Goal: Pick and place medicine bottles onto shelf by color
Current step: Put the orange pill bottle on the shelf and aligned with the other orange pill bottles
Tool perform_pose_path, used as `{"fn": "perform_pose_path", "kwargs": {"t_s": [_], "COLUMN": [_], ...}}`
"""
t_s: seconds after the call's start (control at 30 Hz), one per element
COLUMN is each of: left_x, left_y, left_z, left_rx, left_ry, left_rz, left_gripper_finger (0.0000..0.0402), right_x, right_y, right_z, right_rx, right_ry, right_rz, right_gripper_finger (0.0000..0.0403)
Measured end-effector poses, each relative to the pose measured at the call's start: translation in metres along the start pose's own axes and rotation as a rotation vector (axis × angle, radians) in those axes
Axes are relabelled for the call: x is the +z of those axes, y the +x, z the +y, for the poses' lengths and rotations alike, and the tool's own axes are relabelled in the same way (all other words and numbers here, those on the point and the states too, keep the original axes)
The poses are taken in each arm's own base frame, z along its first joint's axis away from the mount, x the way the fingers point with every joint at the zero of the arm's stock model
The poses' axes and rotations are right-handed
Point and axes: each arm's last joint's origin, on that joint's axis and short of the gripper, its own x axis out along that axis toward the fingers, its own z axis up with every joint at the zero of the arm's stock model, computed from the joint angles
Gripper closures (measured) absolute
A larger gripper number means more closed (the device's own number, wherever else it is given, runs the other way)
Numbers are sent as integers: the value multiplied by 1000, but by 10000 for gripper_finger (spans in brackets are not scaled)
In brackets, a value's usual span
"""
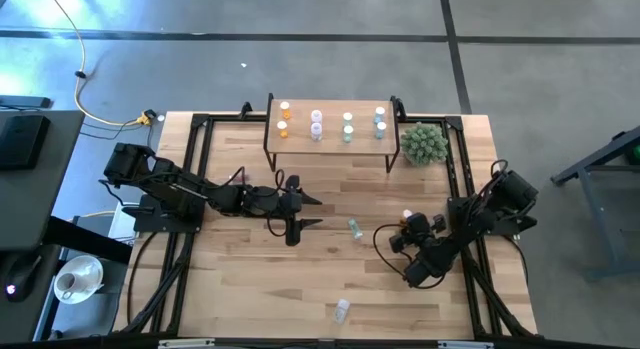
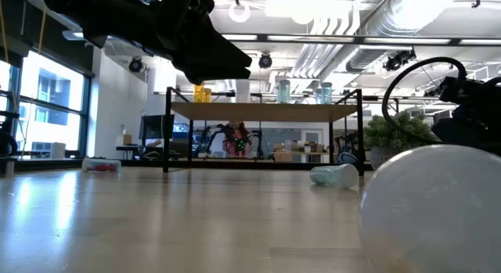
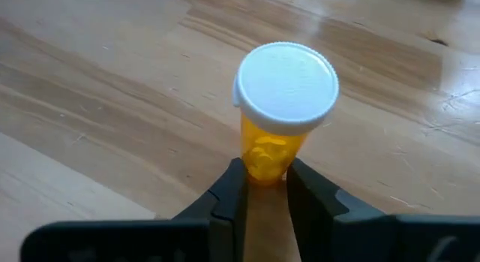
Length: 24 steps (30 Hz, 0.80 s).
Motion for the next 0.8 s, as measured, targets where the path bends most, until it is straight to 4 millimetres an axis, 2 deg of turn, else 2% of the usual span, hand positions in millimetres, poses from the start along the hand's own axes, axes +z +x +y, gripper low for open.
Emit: {"fn": "perform_pose_path", "kwargs": {"t_s": [0.4,0.63,0.8], "left_x": [0,0,0], "left_y": [0,0,0], "left_z": [0,0,-1], "left_rx": [0,-9,-32], "left_ry": [0,-10,-9], "left_rz": [-1,1,2], "left_gripper_finger": [178,178,178], "right_x": [17,39,51], "right_y": [-28,-49,-51], "right_z": [28,45,54], "right_rx": [97,195,204], "right_ry": [-74,-125,-159], "right_rz": [41,1,-3], "right_gripper_finger": [338,337,346]}}
